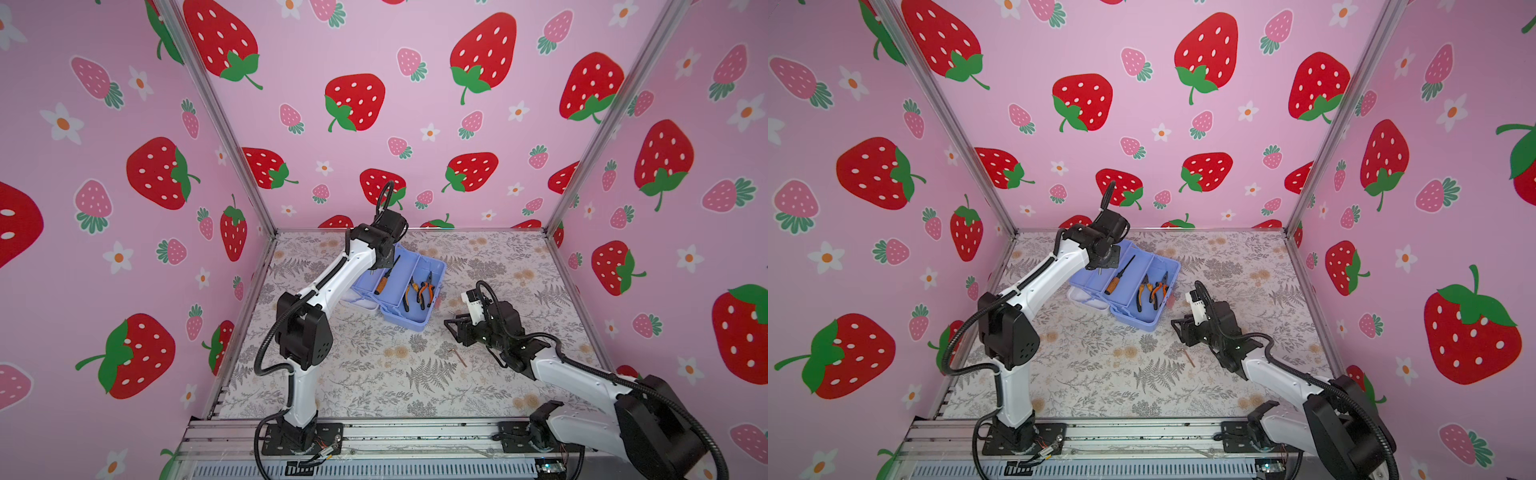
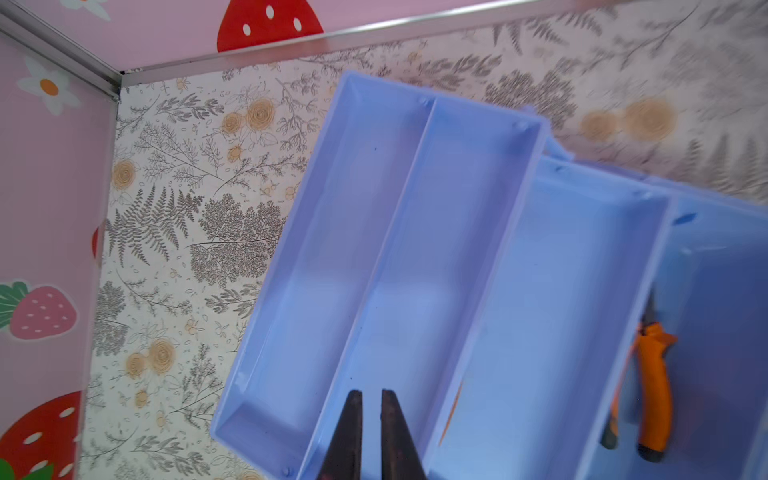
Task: Pack the tool kit
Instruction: 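Carry silver bolt with left gripper into box's upper tray while right gripper withdraws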
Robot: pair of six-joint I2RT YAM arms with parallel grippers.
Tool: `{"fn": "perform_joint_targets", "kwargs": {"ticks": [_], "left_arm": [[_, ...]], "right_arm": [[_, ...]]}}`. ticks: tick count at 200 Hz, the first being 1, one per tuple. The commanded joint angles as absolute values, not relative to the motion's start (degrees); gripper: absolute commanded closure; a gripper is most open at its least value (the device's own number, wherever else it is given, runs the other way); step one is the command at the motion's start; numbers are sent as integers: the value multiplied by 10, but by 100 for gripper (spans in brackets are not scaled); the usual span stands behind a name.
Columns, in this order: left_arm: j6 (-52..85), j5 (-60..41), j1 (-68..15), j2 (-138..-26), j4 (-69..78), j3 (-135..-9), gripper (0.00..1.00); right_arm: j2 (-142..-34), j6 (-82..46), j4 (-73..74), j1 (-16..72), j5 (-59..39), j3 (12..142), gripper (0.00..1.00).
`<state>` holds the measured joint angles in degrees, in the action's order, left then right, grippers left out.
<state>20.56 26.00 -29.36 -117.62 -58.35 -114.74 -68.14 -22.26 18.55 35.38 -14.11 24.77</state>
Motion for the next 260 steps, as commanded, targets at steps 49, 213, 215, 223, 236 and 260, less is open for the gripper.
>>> {"fn": "perform_joint_targets", "kwargs": {"ticks": [49,213,215,223,236,260], "left_arm": [[191,327,-285,-1272,-686,-1270,99],[209,199,-303,-1102,-620,-1157,69],[211,193,-304,-1095,-615,-1152,69],[215,172,-307,-1070,-597,-1123,68],[226,134,-311,-1026,-564,-1071,67],[252,66,-314,-951,-488,-957,64]], "right_arm": [[-687,-229,235,332,-148,215,44],[-690,-238,185,314,-93,218,44],[-688,-238,180,314,-90,219,44],[-680,-239,159,314,-80,224,45],[-665,-243,122,314,-62,233,45],[-643,-256,57,314,-31,246,44]]}}
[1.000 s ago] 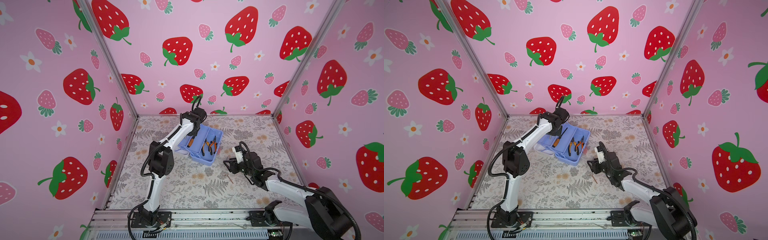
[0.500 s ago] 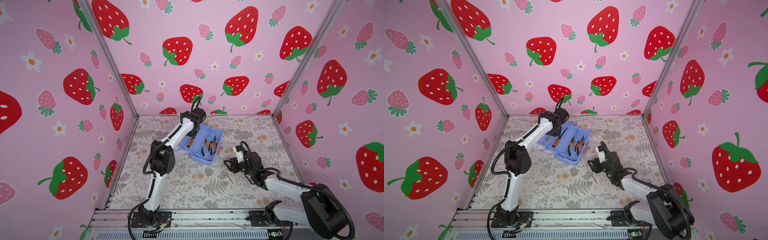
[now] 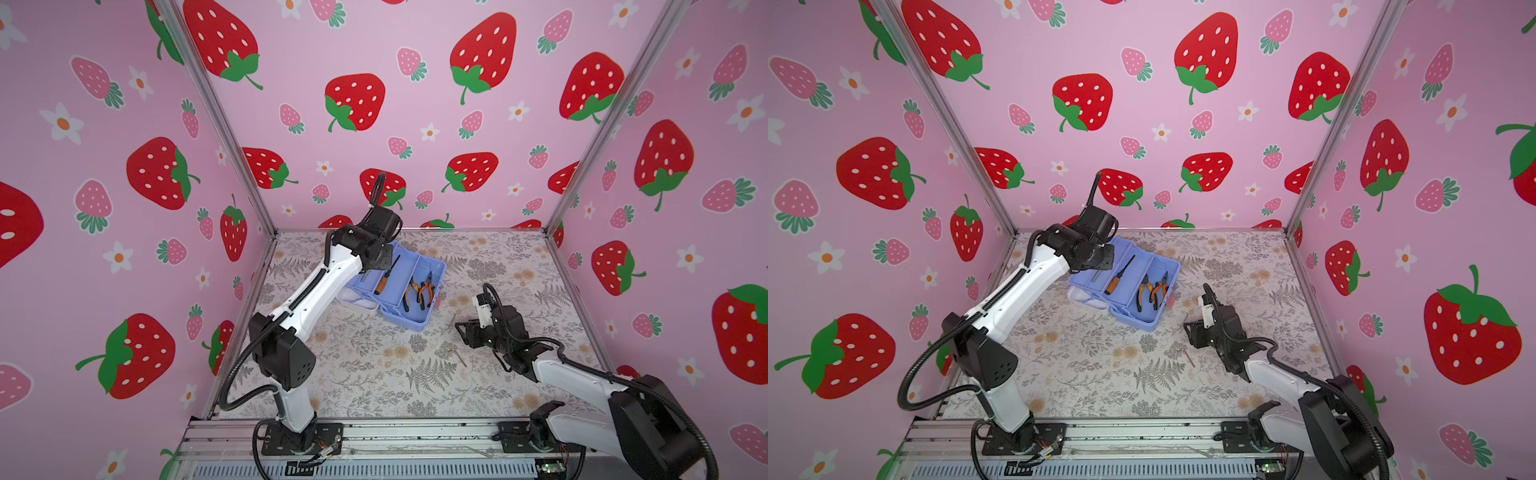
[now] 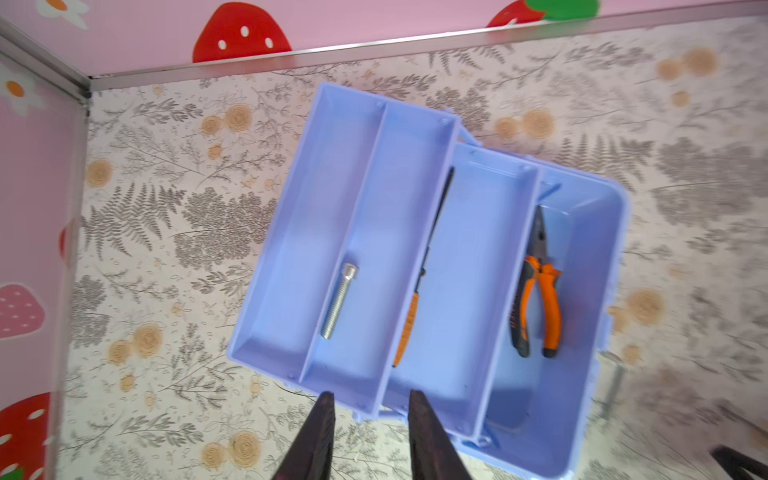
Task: Pack the tool kit
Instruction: 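Carry silver bolt with left gripper into box's upper tray while right gripper withdraws, then release bolt with left gripper while right gripper grasps small gold hex key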
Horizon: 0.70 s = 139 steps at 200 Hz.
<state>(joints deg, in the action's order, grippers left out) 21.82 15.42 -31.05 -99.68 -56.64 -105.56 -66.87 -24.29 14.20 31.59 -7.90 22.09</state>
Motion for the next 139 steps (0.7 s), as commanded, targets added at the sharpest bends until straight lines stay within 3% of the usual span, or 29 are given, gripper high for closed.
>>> {"fn": "perform_joint_targets", "kwargs": {"ticks": [1,33,98,139], "left_arm": [[254,62,-315,-947,-486,-952,64],[271,-4,-316,-877,-400,-840,59],[242,-15,-410,-840,-486,-916,55],[211,-18,-418,-827,-498,-872,55]], "right_arm": [[-643,-256,54,314,-30,247,44],[-634,-278,-24,314,-2,262,45],[-582,-334,-80,314,-2,232,48],[-544,-341,-129,314,19,205,48]]}}
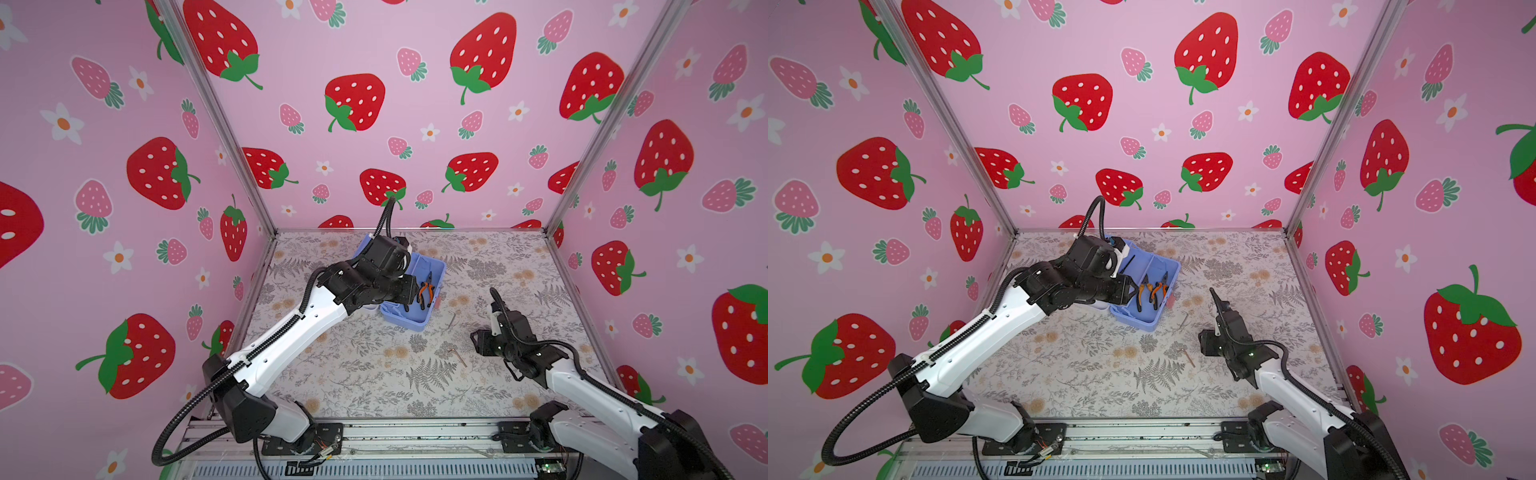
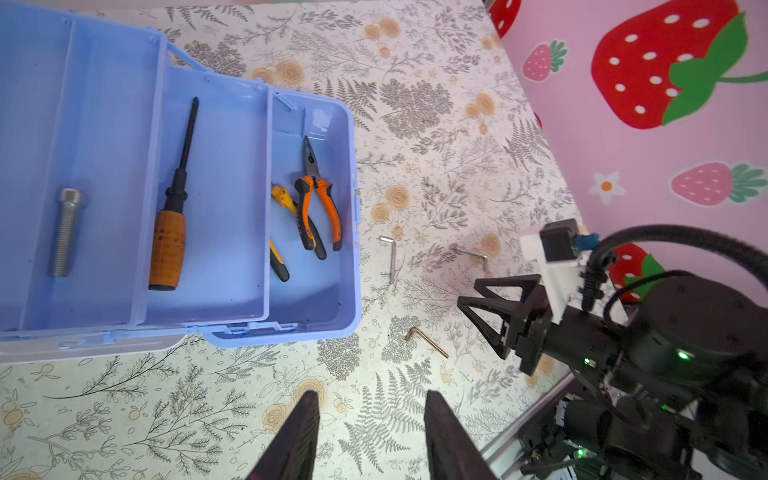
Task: Pack the tool kit
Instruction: 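Release bolt with left gripper while right gripper grasps small gold hex key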
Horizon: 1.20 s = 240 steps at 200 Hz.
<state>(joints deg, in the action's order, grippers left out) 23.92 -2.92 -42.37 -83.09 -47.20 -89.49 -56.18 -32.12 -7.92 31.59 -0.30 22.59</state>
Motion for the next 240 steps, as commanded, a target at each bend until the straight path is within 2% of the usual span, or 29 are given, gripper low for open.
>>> {"fn": "perform_joint_targets", "kwargs": {"ticks": [1,19,39,69,105,169,183,211,240], "left_arm": [[210,-15,-419,-827,-496,-869,55],[223,11,-420,-822,-479,-832,56],[215,-15,-420,-824,-472,-836,57],[221,43,-405,-814,-479,-829,56],[227,-3,-403,-832,-471,-827,56],[225,7,-403,-853,-482,-832,56],[225,7,-403,-859,-483,-834,56],[224,3,-402,-875,-486,-835,56],[222,-2,-403,-888,-492,-841,56]], "right_arm": [[-543,-342,-130,314,19,204,48],[-536,-347,-138,314,22,193,48],[-529,-359,-134,314,20,181,48],[-513,-376,-129,314,15,169,48],[-504,-394,-126,315,2,151,48],[-490,-415,-121,345,-3,123,48],[-488,-414,-118,353,0,129,51],[-517,-391,-118,392,13,174,54],[-620,-376,-155,446,79,233,57]]}}
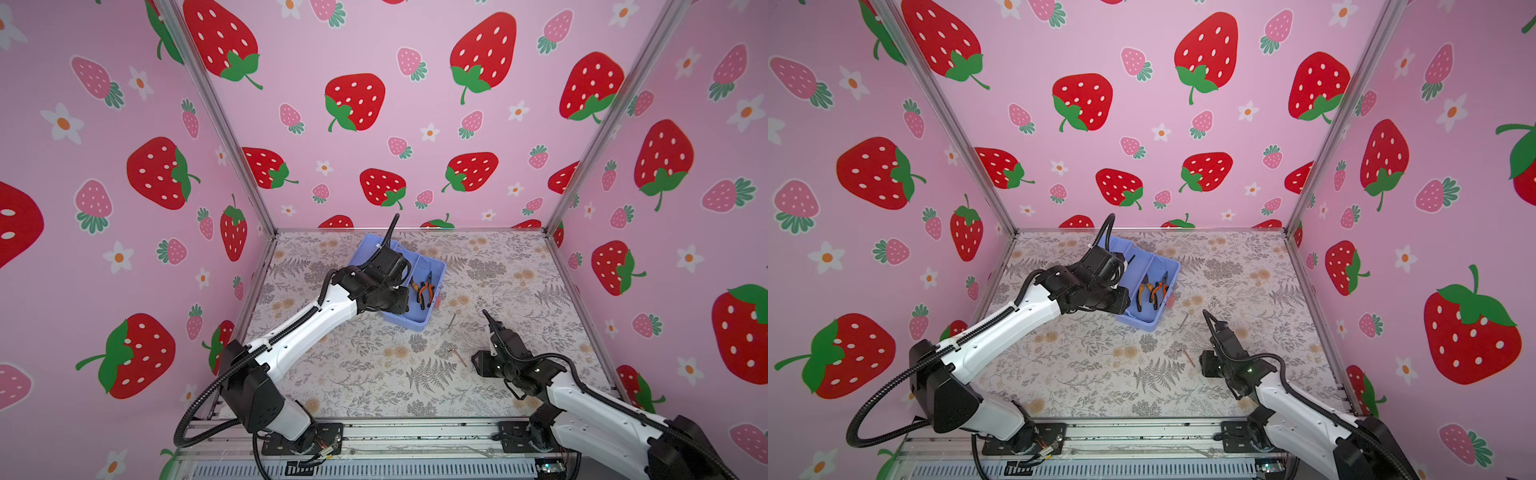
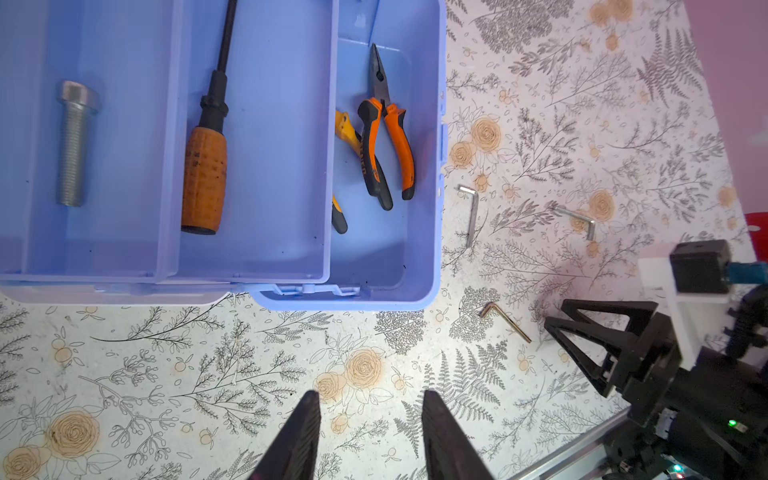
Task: Pack the tool kit
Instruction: 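Release bolt with left gripper while right gripper grasps small gold hex key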
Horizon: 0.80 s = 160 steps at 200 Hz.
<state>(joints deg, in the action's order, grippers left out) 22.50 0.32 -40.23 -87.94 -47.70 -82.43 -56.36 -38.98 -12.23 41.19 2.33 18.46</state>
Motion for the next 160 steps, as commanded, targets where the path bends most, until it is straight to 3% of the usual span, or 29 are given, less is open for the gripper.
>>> {"fn": "perform_joint_targets", "kwargs": {"ticks": [1,59,122,160], "left_arm": [[221,-2,-402,-888,-492,-841,56],[219,-3,-402,-907,-493,-841,56],[230,-45,-402,-947,-488,-840,56],[239,-75,-408,-962,-475,-833,56]], "right_arm": [[-622,-376,-155,447,80,234,58],[-766,-376,-121,530,120,283,63],[-849,-374,-105,550,127,313,95],[-827,-371,-71,549,111,315,100]]}}
